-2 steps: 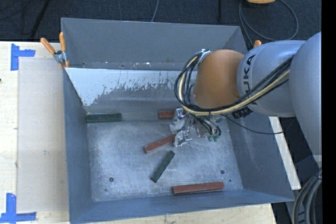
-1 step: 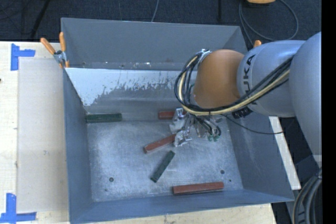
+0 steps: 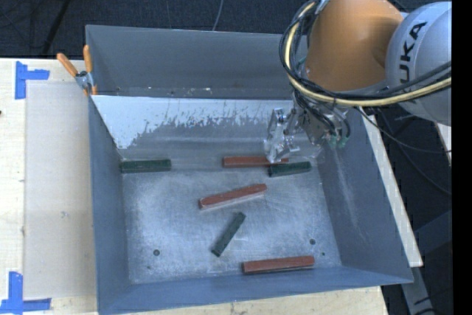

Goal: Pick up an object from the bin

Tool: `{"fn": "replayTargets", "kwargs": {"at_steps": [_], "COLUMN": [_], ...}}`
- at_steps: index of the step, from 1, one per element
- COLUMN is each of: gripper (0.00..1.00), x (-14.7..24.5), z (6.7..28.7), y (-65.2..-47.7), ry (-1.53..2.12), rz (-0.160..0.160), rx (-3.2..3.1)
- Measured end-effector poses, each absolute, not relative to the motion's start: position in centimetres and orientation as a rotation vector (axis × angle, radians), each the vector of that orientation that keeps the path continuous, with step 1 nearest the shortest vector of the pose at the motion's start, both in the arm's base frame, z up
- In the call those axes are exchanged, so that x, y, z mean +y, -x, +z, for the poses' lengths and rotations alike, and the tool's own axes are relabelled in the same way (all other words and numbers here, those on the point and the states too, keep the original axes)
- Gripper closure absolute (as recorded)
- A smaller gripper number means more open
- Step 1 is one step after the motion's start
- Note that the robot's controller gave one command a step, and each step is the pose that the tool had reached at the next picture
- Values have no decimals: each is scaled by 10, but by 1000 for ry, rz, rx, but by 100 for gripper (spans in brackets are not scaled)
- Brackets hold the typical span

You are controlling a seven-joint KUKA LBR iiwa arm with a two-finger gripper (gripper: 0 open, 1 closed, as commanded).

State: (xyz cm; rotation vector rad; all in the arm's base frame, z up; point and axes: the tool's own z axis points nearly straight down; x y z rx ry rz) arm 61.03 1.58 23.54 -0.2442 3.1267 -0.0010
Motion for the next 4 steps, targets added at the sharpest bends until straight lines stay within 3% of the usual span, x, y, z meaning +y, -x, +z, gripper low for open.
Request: {"fn": "replayTargets", "kwargs": {"at_steps": [1, 2, 3, 4], "gripper": [100, 0, 0, 100], "x": [16, 24, 24, 17], "z": [233, 134, 136, 77], "y": [-609, -599, -600, -595], "ry": [244, 112, 113, -85], "rz": [0, 2, 1, 3], "rx": [3131, 3144, 3140, 3129]}}
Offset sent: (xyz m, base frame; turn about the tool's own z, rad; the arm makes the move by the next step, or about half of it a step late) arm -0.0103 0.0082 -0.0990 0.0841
